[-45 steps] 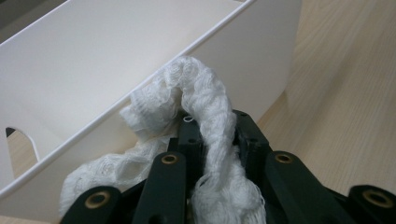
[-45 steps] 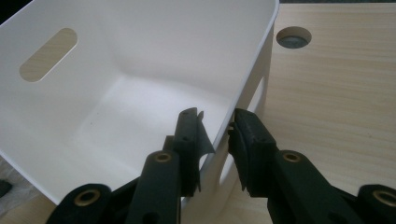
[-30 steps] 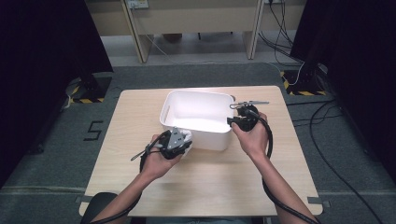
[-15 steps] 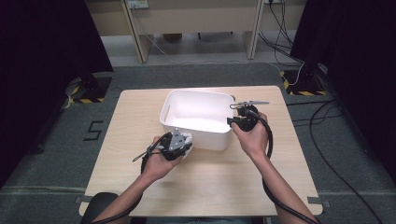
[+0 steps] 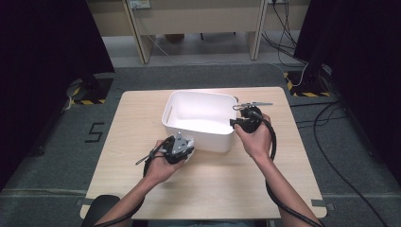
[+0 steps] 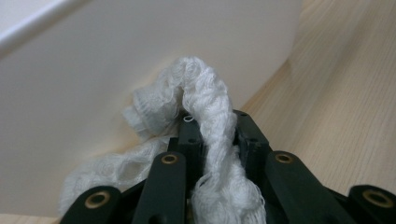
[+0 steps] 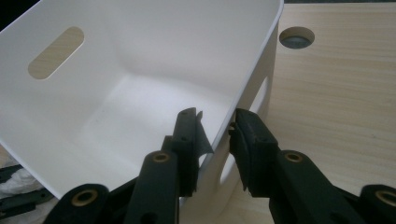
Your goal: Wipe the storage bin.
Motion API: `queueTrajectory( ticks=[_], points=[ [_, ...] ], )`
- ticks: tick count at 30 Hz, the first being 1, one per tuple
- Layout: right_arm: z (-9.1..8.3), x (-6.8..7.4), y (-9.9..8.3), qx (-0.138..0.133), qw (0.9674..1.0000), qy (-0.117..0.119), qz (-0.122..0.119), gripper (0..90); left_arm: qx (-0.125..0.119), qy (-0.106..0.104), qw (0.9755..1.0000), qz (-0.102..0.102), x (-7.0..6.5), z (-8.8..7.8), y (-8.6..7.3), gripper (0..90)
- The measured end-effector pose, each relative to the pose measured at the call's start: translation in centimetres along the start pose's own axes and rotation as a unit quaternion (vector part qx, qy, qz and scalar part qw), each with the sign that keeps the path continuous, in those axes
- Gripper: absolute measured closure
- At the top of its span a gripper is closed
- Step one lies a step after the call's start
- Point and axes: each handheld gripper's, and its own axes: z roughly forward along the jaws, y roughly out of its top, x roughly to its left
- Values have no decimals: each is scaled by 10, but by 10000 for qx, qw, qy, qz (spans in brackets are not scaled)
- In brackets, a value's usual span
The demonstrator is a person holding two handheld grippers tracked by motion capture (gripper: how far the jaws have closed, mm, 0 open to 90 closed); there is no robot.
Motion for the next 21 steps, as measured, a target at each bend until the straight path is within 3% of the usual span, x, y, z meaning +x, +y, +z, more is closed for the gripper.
queueTrajectory(
  ticks=[21],
  points=[
    [0,0,0,-9,10000,10,5,711,240,-41,9997,-80,0,13,-14,755]
  ],
)
